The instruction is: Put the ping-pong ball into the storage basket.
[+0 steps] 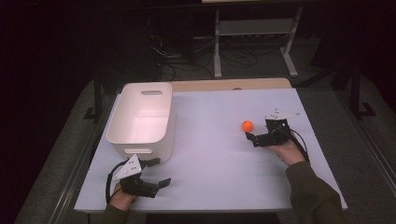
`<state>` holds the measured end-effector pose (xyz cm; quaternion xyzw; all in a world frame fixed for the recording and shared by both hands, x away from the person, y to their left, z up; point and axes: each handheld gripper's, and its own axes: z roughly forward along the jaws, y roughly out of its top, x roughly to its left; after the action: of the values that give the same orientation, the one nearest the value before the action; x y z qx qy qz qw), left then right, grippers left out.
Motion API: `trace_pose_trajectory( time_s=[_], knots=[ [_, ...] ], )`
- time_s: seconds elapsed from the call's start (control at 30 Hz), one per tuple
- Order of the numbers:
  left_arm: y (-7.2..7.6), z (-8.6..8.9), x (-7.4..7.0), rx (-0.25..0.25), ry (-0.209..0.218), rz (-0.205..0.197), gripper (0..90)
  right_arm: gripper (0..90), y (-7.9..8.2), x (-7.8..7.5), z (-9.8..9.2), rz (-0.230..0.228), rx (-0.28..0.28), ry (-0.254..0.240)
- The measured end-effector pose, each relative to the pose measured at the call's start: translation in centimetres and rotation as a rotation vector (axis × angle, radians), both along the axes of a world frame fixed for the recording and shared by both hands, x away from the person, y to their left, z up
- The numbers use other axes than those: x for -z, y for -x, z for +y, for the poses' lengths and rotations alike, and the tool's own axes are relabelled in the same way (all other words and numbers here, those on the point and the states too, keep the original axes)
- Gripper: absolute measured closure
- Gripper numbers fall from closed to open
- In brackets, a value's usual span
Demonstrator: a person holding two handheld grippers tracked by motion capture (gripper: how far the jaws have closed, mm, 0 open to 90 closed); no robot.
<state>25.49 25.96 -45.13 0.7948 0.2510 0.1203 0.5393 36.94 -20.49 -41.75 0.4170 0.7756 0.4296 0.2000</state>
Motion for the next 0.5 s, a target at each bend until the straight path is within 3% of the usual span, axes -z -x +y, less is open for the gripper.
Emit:
trace_pose_trajectory(
  time_s=[0.5],
  knots=[
    [0.01, 0.0, -0.01, 0.001, -0.001, -0.001, 14.2, 0.0, -1.03, -0.49, 0.54, -0.014, -0.003, -0.005]
  ],
)
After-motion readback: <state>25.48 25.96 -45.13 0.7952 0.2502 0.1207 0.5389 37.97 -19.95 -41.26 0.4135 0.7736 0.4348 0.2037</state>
